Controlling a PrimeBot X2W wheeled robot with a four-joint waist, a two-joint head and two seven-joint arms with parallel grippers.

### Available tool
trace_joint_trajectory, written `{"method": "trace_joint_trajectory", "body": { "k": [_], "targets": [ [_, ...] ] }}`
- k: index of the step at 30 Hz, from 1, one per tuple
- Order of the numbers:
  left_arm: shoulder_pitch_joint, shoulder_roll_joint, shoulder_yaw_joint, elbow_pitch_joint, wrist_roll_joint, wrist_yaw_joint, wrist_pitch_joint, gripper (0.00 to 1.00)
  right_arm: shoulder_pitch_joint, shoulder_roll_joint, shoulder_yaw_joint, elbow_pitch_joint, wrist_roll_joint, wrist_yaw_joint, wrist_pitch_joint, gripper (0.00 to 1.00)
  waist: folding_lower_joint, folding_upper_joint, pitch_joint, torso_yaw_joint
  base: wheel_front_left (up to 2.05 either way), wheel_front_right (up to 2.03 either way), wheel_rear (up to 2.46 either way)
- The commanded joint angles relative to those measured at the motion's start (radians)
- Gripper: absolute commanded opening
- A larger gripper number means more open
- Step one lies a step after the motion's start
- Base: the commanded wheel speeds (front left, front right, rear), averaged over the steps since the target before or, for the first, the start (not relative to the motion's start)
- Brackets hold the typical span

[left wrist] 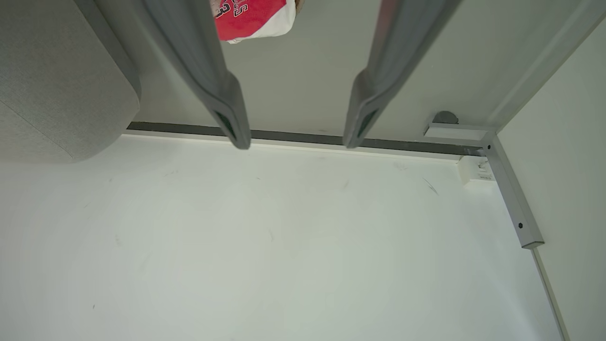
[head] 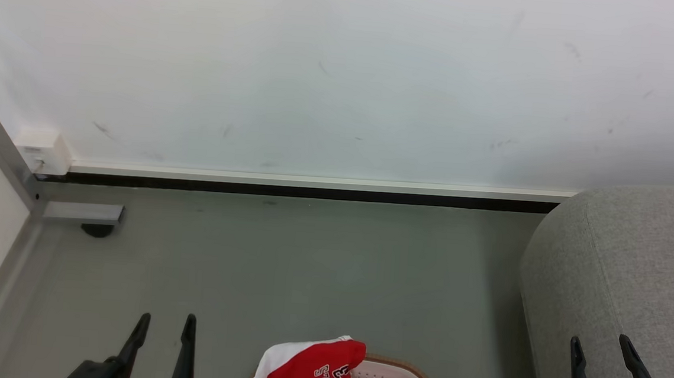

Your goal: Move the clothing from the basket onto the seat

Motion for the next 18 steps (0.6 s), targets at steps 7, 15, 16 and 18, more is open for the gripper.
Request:
{"method": "trace_joint_trajectory", "body": {
  "k": [7, 15, 16, 18],
  "targets": [
    [0.007, 0.007, 0.003, 0.003, 0.008, -0.002, -0.002, 1.0, -0.001, 0.0, -0.001, 0.003, 0.005, -0.002, -0.003, 1.0, 0.0, 0.0, 0.002, -0.004, 0.0, 0.0, 0.0],
    [-0.002, 0.007, 0.004, 0.004, 0.019, -0.008, -0.002, 1.0, -0.022, 0.0, 0.006, -0.003, 0.013, -0.002, -0.003, 1.0, 0.0, 0.0, 0.02, -0.016, 0.0, 0.0, 0.0],
    [-0.008, 0.007, 0.004, 0.002, 0.022, -0.01, -0.002, 1.0, -0.028, 0.0, 0.007, -0.007, 0.015, -0.002, -0.003, 1.0, 0.0, 0.0, 0.03, -0.021, 0.0, 0.0, 0.0],
    [-0.024, 0.007, 0.005, 0.0, 0.022, -0.014, -0.001, 1.0, -0.045, 0.0, 0.011, -0.016, 0.019, -0.002, -0.003, 1.0, 0.0, 0.0, 0.055, -0.03, 0.0, 0.0, 0.0]
  ]
}}
